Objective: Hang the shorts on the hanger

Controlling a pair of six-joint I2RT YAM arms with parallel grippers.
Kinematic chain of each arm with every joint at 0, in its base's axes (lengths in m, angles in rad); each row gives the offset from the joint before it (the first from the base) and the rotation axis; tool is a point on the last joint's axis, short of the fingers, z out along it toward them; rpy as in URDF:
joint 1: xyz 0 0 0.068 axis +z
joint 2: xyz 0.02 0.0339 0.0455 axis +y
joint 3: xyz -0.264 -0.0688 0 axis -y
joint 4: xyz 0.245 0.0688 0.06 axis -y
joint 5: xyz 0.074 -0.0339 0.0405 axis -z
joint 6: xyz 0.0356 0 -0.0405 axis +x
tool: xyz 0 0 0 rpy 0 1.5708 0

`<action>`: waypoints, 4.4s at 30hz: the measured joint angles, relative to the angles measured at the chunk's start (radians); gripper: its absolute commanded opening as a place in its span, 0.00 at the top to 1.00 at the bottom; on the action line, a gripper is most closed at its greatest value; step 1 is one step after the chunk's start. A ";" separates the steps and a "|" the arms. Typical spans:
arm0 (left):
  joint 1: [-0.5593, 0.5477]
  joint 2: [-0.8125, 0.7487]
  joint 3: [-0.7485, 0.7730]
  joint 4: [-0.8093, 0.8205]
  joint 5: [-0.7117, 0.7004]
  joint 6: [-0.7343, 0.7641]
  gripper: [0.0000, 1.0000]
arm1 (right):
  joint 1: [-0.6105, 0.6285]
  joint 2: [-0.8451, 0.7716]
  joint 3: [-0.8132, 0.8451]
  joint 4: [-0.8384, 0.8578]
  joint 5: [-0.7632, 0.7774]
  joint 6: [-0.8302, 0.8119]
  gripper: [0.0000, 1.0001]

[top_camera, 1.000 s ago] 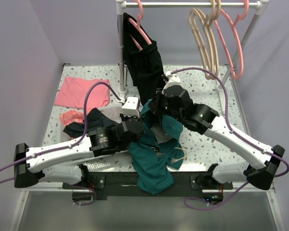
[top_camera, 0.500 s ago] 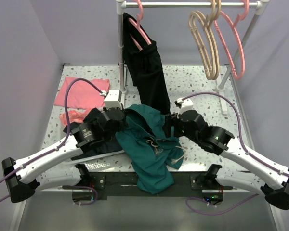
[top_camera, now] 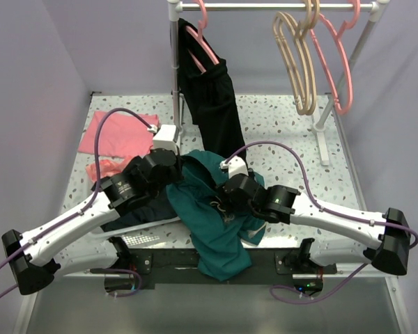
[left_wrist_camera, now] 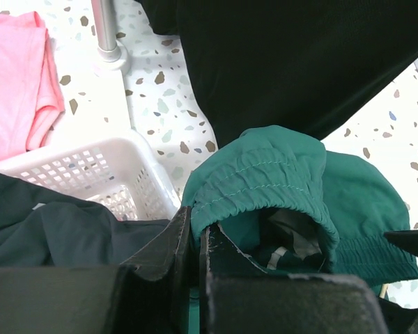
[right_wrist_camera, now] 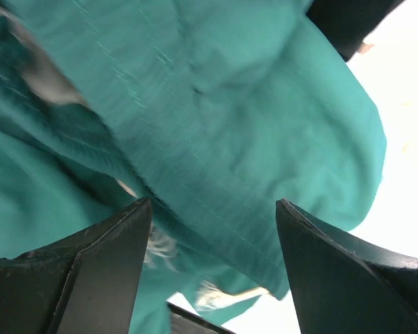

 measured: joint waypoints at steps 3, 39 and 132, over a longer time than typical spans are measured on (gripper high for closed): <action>0.009 -0.001 0.013 -0.011 0.003 0.014 1.00 | 0.002 0.000 0.000 -0.036 0.029 -0.018 0.28; 0.038 0.005 0.317 -0.094 0.180 0.214 1.00 | -0.047 -0.027 0.570 -0.401 0.453 0.050 1.00; 0.260 0.159 -0.139 0.223 0.669 0.015 1.00 | -0.809 0.354 1.143 -0.327 -0.100 -0.303 0.43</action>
